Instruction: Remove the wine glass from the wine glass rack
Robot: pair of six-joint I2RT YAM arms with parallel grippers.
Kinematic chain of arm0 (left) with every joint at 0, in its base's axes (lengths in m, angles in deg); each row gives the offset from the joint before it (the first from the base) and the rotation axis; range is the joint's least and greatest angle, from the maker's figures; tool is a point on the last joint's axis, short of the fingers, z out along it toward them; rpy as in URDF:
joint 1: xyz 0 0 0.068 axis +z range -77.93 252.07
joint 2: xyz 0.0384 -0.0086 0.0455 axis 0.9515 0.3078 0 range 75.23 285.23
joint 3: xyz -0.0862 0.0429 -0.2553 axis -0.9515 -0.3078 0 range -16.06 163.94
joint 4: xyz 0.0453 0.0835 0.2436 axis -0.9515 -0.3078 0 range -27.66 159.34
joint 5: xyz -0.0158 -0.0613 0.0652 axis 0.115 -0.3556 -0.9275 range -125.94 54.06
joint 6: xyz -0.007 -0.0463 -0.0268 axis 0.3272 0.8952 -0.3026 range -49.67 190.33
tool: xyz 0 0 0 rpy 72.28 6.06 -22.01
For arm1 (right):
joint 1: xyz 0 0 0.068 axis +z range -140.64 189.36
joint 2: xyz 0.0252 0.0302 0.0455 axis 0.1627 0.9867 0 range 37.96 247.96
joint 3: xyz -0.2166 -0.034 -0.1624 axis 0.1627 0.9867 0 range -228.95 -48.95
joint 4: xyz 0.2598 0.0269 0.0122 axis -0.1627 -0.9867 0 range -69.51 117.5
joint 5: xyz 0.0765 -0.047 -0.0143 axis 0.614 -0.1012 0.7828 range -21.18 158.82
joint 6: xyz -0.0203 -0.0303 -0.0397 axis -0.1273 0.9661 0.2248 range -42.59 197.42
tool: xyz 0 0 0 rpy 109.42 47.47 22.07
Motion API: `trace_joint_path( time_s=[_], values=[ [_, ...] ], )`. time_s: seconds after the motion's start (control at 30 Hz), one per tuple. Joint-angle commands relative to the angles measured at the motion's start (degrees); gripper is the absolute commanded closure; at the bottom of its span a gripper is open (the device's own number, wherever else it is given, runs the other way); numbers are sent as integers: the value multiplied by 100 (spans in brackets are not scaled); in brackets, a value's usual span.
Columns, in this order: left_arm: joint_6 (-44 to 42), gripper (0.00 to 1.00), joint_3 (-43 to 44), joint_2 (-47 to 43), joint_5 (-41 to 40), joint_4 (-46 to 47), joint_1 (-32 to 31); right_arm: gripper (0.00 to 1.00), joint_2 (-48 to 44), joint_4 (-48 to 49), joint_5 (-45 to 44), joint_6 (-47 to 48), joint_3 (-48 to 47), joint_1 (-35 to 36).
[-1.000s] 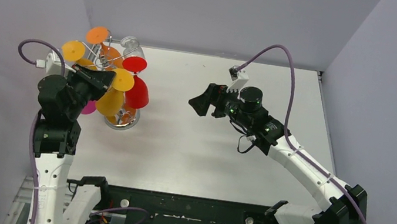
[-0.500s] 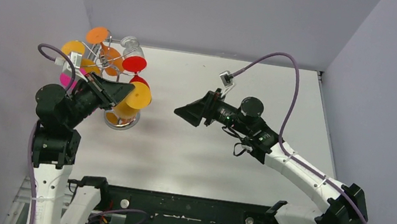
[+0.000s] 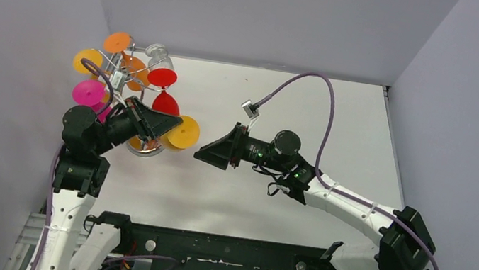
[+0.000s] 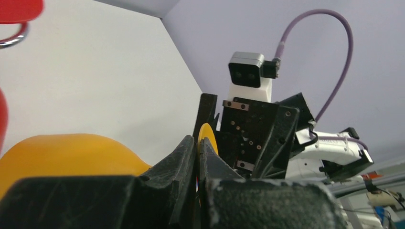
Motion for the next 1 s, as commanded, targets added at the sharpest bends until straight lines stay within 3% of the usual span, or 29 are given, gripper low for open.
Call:
trace_joint_path(
  time_s=[0.0,0.2,0.27,0.53,0.87,0.97],
  values=[
    [-98,100,20,252,226,776,-543,31,197,1052,-9,-269,40,11],
    [-871,100,275,662,-1142,-64,-2002,48,393,1477,180,-449,-38,-57],
    [-866,100,280,731,-1425,-55,-2218,50,273,1389,40,-471,74,-207],
    [-839,100,216,886,-1492,143,-2278,50,-87,1790,493,-899,751,-1150],
    [-360,100,-270,880,-1525,1168,-2431,63,131,2392,1189,-1264,702,-1264],
    [-364,100,-282,899,-1485,1199,-2432,80,213,2535,1343,-1298,721,-1264]
  ],
)
